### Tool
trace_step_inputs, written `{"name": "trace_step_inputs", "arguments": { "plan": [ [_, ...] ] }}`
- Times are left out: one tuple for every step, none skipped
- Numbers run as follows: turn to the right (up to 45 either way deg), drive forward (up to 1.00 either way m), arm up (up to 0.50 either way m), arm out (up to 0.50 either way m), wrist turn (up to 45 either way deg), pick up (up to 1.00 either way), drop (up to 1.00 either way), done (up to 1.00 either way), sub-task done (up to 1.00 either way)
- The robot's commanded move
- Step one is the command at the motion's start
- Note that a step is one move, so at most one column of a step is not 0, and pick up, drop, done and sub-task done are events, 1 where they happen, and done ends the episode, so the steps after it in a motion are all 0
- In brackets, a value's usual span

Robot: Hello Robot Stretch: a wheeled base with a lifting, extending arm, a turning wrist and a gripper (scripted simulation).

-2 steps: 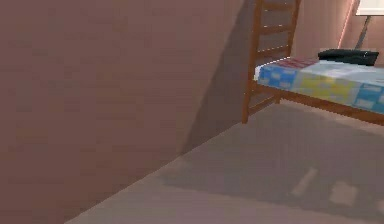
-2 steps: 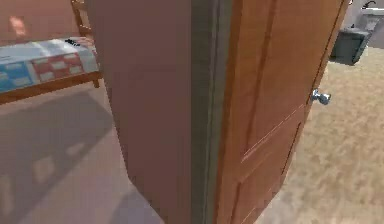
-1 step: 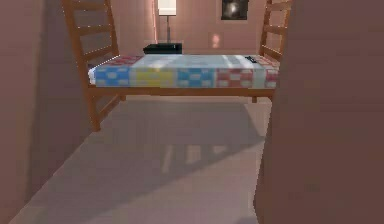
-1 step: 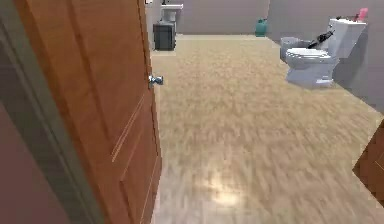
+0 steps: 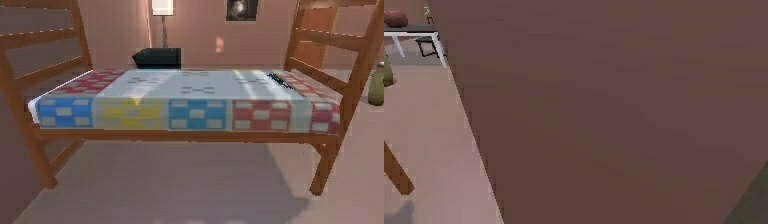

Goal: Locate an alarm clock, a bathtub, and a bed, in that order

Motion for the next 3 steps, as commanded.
{"name": "trace_step_inputs", "arguments": {
  "plan": [
    [3.0,0.0,0.0,0.0,0.0,0.0,0.0,0.0,0.0],
    [0.0,0.45,0.0,0.0,0.0,0.0,0.0,0.0,0.0],
    [27.0,0.0,0.0,0.0,0.0,0.0,0.0,0.0,0.0]
  ]
}}
